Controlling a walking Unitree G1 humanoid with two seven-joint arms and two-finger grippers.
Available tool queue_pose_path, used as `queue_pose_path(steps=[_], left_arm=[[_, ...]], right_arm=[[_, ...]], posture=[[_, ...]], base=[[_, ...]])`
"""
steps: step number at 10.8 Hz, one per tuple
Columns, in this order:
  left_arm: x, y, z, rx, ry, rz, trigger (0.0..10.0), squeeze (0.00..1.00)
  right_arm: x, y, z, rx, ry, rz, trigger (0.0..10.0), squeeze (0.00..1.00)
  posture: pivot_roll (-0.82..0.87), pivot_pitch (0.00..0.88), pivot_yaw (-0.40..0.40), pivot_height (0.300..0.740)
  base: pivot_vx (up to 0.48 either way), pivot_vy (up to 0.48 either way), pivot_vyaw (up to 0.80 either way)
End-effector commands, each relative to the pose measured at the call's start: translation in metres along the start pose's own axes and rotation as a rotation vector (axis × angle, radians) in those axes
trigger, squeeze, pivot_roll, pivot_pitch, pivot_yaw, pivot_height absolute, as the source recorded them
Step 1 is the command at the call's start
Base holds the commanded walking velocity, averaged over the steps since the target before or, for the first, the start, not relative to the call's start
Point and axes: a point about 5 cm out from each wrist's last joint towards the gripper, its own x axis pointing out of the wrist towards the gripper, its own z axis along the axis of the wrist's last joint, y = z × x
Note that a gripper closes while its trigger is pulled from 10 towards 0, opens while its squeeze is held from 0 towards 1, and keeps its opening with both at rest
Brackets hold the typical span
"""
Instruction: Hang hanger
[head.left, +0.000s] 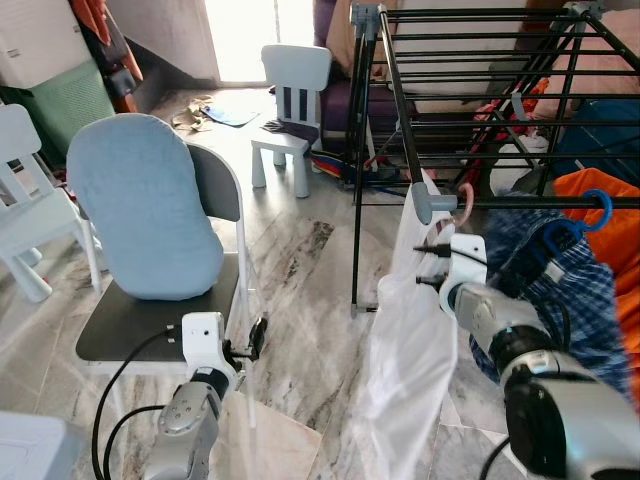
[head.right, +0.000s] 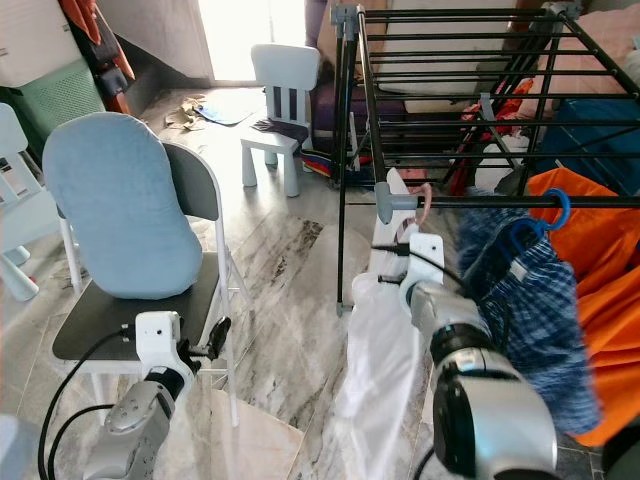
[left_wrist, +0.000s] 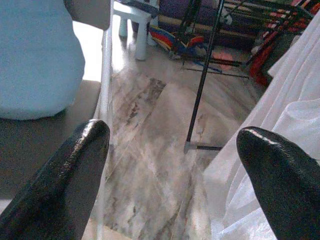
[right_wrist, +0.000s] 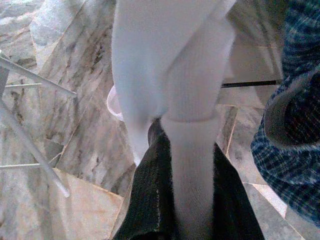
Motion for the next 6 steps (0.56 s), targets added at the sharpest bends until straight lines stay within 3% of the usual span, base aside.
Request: queue_pose_path(steps=[1, 3, 4, 5, 6], left_arm=[[-0.001, 0.002, 0.004, -0.001, -0.01, -0.001, 10.0, 0.0], [-0.001, 0.002, 0.017, -0.016, -0.064, 0.005, 10.0, 0.0], [-0.004, 0.0, 0.026, -0.027, -0.102, -0.02, 10.0, 0.0], [-0.007, -0.001, 0.029, -0.035, -0.117, -0.03, 10.0, 0.0], [-0.014, 0.0, 0.036, -0.039, -0.15, -0.037, 10.0, 0.0]], right_arm=[[-0.002, 0.002, 0.019, -0.001, -0.076, 0.01, 10.0, 0.0], [-0.004, 0.001, 0.028, -0.062, -0.201, 0.013, 10.0, 0.0], [-0.005, -0.007, 0.022, -0.132, -0.245, -0.039, 10.0, 0.0], [-0.007, -0.013, 0.014, -0.15, -0.273, -0.061, 10.0, 0.0], [-0.016, -0.022, -0.015, -0.139, -0.339, -0.073, 10.0, 0.0]], posture=[[-0.15, 0.0, 0.012, 0.74], [-0.15, 0.0, 0.015, 0.74], [-0.15, 0.0, 0.016, 0.74], [-0.16, 0.0, 0.02, 0.74], [-0.17, 0.0, 0.023, 0.74]], base=[[0.0, 0.0, 0.0], [0.0, 0.0, 0.0], [0.0, 0.0, 0.0], [0.0, 0.0, 0.0], [0.0, 0.0, 0.0]])
